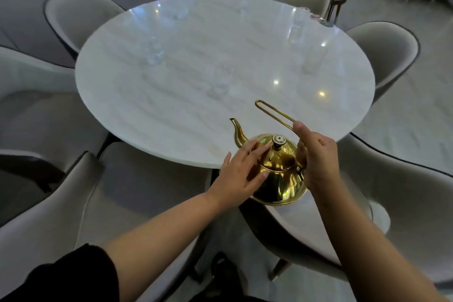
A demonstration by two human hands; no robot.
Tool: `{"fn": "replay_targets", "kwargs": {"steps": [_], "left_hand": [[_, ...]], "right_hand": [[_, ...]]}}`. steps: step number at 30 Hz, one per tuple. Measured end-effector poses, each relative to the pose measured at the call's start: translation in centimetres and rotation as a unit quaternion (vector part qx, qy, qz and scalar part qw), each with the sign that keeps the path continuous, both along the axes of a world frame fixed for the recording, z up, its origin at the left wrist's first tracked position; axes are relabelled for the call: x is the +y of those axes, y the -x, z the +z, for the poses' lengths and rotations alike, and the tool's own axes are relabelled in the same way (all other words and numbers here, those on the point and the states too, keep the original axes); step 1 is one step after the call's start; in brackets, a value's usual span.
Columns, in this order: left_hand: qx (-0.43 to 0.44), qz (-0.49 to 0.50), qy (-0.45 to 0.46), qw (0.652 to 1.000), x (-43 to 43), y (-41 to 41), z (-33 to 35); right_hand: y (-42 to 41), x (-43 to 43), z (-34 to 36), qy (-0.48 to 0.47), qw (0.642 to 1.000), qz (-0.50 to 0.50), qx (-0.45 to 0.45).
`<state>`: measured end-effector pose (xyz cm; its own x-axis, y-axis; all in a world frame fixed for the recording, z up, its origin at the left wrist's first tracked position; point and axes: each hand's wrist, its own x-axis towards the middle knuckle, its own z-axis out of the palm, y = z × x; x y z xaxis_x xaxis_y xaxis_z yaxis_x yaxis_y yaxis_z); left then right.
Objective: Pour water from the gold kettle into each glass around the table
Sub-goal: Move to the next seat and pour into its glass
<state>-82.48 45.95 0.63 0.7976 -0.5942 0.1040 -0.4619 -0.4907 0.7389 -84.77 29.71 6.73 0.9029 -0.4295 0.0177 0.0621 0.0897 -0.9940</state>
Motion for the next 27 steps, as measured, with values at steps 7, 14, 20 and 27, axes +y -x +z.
{"fn": "replay_targets", "kwargs": {"steps": [7,14,20,27], "left_hand": [[-0.004,0.009,-0.042,0.999,-1.0,-5.3,1.1],[0.008,0.026,-0.075,0.997,-2.3,-10.3,1.8],[0.034,0.048,-0.067,0.996,-4.0,-14.1,1.8],[0.060,0.085,-0.031,0.994,-5.9,-18.3,1.7]], "right_hand": [[-6.1,-1.1,0.2,-0.002,1.000,0.001,-0.009],[-12.2,-2.4,0.7,0.018,1.000,0.013,-0.011],[-17.3,-4.1,1.0,0.020,0.999,0.026,0.008],[-22.9,-5.3,1.4,0.081,0.995,0.060,0.018]]}}
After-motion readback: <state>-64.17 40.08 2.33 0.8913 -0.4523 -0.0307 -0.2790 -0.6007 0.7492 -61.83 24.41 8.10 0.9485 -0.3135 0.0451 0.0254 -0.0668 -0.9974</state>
